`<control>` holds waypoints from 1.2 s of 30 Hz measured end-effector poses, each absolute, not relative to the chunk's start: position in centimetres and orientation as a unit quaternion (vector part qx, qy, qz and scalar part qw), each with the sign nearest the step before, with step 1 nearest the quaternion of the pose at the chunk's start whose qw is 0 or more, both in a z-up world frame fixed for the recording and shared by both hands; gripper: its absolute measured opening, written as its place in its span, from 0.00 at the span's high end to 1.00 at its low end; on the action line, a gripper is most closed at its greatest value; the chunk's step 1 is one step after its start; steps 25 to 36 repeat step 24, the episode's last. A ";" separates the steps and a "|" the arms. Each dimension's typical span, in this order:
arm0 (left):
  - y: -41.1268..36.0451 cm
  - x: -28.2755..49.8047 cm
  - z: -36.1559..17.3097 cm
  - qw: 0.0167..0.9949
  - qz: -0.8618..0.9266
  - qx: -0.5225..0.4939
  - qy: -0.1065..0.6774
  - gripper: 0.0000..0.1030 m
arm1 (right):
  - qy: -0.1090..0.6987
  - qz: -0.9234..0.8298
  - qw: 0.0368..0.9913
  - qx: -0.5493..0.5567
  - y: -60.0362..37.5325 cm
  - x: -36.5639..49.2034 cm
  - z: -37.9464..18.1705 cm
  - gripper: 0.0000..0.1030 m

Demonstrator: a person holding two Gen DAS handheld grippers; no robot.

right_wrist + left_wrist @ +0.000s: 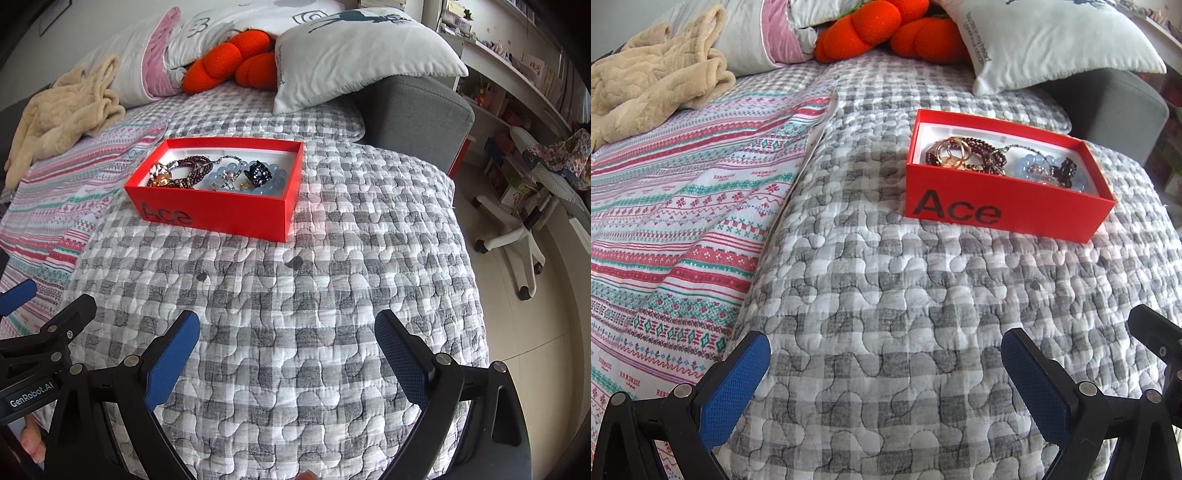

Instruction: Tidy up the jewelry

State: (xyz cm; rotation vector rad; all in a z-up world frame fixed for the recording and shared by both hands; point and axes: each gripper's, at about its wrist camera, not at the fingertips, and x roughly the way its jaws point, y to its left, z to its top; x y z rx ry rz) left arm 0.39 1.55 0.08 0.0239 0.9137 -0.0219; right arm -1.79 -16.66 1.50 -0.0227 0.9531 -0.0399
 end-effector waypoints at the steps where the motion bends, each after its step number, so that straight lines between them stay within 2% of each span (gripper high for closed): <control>1: 1.6 0.4 0.1 0.898 -0.010 0.011 0.441 0.00 | 0.459 -0.019 0.888 -0.010 -16.7 -1.8 1.5 0.06; 36: 1.7 0.6 -0.5 0.893 -0.006 0.019 0.450 0.00 | 0.466 -0.016 0.885 -0.005 -16.4 -1.6 1.1 0.06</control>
